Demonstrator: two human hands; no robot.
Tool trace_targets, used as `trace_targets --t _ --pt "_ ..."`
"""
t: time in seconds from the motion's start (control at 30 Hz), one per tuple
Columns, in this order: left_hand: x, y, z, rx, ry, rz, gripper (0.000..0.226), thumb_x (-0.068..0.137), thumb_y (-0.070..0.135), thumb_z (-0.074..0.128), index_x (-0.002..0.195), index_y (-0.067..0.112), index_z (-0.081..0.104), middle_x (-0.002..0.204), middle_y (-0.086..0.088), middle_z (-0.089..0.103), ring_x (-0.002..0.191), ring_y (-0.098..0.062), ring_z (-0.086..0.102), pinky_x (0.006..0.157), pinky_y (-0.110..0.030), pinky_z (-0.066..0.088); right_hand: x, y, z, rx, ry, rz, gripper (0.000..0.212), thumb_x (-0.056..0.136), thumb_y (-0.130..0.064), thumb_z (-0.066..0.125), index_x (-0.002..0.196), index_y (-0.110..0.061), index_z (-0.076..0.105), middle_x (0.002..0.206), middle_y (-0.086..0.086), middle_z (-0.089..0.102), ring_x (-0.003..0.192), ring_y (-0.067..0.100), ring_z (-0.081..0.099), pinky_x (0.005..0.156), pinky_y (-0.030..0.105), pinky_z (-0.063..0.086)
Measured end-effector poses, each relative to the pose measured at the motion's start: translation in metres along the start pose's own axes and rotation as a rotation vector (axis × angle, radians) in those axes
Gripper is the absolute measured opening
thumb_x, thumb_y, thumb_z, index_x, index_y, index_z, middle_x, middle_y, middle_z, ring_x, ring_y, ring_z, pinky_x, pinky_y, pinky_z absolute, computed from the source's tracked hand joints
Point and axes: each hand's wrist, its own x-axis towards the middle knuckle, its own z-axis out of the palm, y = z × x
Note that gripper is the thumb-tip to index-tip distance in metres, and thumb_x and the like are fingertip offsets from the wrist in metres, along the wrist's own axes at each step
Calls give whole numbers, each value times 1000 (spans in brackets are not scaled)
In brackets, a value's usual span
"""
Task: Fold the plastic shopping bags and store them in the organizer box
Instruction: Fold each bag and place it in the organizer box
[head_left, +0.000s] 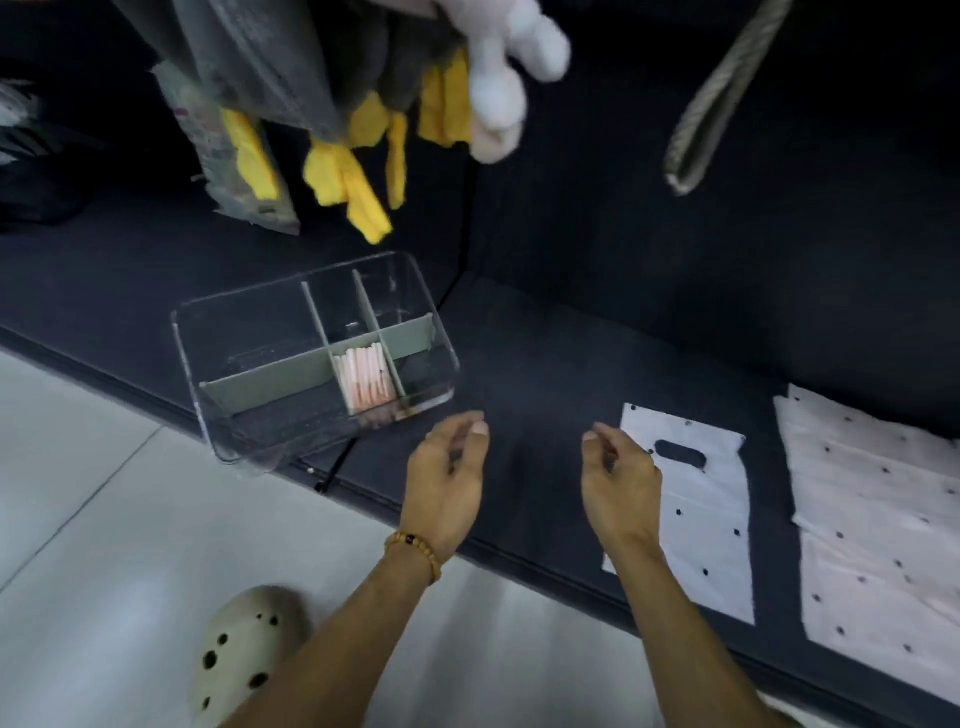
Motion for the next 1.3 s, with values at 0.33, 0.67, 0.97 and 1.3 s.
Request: trace_targets --t 0.33,0.67,0.97,1.3 --pt "-33 -31 109 565 -589 209 45 96 32 50 139 22 43 138 6 44 129 -14 40 110 -23 29 -19 139 -113 -240 -100 203 56 95 -37 55 146 -18 40 149 4 42 133 24 43 110 34 32" --pt "-19 -46 130 1040 -669 590 21 92 31 59 107 21 70 125 7 55 126 -15 39 102 -29 31 -19 154 -108 -545 -62 -136 16 90 -23 63 99 -14 73 116 1 58 104 24 51 84 36 43" --pt "13 -20 83 1171 -816 514 13 96 27 49 107 27 56 114 8 64 100 -18 58 85 -31 47 -23 125 -107 -435 -156 -261 42 90 -55 44 114 -25 61 118 -8 57 107 15 48 87 34 36" --pt "23 -31 29 1313 -926 489 44 101 33 40 143 42 34 155 14 25 139 -11 31 112 -22 24 0 130 -70 -822 -315 -371 54 97 -47 35 147 -26 30 156 -8 24 138 20 24 106 42 25"
